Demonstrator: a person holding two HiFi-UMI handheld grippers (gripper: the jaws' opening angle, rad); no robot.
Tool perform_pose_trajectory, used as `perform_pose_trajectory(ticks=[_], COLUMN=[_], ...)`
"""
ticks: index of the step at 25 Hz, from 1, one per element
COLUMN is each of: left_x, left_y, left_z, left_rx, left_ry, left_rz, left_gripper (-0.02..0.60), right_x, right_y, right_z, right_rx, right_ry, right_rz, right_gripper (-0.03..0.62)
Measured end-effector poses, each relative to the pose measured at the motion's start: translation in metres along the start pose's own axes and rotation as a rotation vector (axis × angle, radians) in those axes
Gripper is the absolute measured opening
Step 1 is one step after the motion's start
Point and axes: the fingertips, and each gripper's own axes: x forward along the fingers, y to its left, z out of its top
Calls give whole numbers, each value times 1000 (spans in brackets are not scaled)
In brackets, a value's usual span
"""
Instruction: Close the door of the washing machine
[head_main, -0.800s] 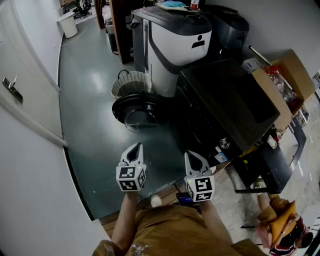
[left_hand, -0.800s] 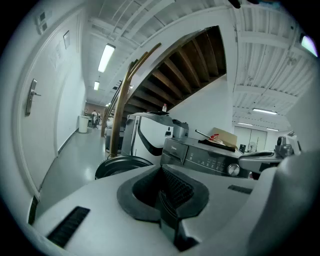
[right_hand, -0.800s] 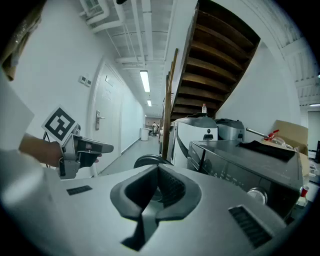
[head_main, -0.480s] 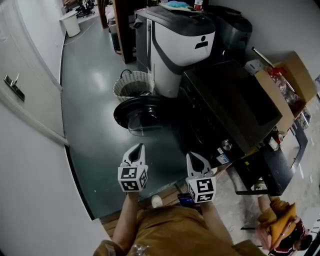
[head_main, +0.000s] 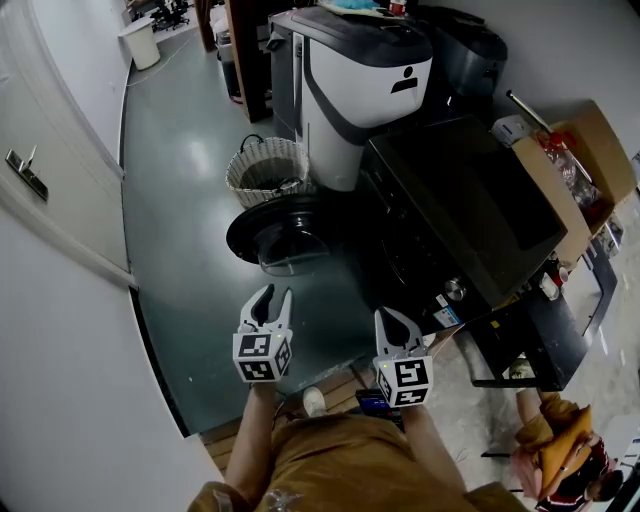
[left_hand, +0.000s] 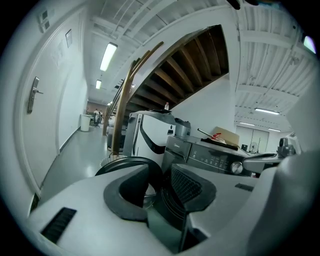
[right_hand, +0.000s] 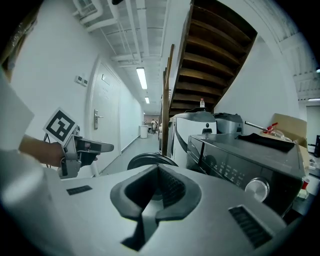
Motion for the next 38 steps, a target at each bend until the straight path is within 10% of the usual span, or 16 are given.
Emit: perform_pose_trajectory(ticks=[38], left_x=[175], left_y=[150], left_z=[-22], left_rx=[27], left_ry=[125], left_rz=[113], left_gripper=[184], right_x=[96], right_y=[-25], right_z=[-61], right_rx=[46], right_ry=[204], right_rz=[100], right_gripper=[13])
